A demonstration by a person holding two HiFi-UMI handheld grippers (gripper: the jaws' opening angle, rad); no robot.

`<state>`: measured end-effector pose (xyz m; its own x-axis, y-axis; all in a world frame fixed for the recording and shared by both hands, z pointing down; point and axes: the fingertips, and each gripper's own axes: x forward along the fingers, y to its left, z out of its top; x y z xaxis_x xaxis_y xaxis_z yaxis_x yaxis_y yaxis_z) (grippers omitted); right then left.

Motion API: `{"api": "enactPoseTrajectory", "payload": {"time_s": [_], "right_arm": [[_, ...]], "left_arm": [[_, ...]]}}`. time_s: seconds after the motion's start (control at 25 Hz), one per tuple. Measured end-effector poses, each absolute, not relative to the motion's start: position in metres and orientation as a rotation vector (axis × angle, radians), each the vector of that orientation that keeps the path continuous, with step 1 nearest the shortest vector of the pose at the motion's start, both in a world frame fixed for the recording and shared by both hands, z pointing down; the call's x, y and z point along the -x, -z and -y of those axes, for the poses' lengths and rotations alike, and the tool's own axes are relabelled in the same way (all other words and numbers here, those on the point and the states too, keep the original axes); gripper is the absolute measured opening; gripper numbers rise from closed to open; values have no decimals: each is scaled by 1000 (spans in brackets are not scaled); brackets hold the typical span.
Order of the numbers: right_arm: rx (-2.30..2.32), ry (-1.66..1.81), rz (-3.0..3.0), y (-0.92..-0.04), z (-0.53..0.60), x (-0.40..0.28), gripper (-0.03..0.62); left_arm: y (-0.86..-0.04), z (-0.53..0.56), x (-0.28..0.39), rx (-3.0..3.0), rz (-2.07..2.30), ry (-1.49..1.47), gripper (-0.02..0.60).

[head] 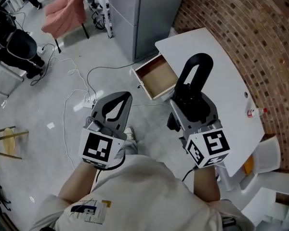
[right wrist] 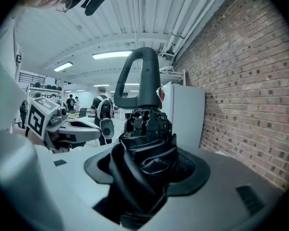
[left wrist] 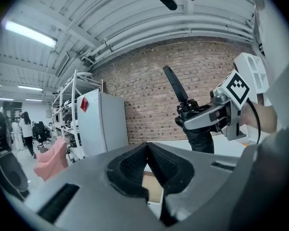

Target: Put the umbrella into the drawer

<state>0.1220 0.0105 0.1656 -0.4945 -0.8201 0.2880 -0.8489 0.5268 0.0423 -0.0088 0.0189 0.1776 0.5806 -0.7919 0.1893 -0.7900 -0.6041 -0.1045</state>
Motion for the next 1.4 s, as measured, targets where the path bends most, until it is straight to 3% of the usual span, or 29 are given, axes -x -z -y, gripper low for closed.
{"api": "enactPoseTrajectory", "payload": {"time_s": [0.56, 1.4], "right_arm": [[-1360, -213, 2428, -202, 129, -75, 267], [-1099, -384, 2374, -353, 277, -93, 267]], "left_arm": [[-212, 113, 53, 2839, -1411, 405, 8], [-314, 221, 44, 2719, -1855, 533, 8]]}}
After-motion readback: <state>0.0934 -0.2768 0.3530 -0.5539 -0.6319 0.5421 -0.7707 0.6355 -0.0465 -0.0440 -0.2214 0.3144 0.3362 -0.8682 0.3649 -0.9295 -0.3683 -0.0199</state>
